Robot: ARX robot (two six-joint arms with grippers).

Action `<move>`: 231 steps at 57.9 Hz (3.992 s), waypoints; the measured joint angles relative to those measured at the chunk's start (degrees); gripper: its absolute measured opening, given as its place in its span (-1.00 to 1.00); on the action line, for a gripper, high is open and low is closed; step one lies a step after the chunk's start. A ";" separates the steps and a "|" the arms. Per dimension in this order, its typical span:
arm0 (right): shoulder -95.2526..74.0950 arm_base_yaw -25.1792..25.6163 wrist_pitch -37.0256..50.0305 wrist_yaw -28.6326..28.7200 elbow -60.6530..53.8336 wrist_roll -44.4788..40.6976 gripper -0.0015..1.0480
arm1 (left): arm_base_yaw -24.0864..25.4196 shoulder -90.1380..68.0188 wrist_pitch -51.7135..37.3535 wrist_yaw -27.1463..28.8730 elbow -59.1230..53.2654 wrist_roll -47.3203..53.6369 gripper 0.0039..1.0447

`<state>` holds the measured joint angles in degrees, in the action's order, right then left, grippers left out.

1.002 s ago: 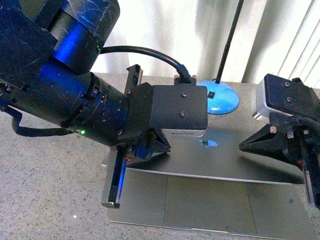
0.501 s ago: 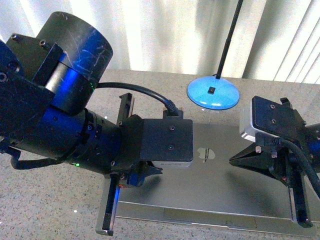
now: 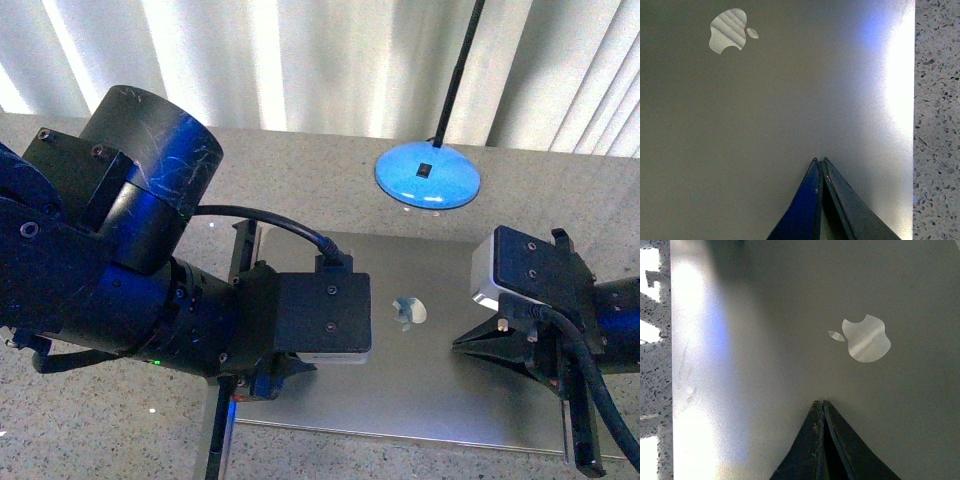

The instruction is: Close laptop

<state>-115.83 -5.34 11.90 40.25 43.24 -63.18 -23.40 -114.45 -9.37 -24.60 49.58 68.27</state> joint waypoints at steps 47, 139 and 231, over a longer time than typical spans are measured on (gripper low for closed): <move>19.71 2.10 2.40 -3.82 2.67 5.27 -0.94 | 6.01 18.56 0.17 -1.33 6.05 -9.57 -0.94; 79.52 10.69 14.49 -35.47 -33.68 62.42 -0.94 | 34.95 91.32 -5.25 13.51 -41.00 -68.17 -0.94; 115.58 5.51 -11.85 -40.17 -42.88 62.53 -0.94 | 23.37 114.29 9.33 24.61 -47.95 -68.35 -0.94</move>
<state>-0.25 0.16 0.05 0.08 0.36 -0.64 -0.03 -0.16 -0.03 0.01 1.63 -0.08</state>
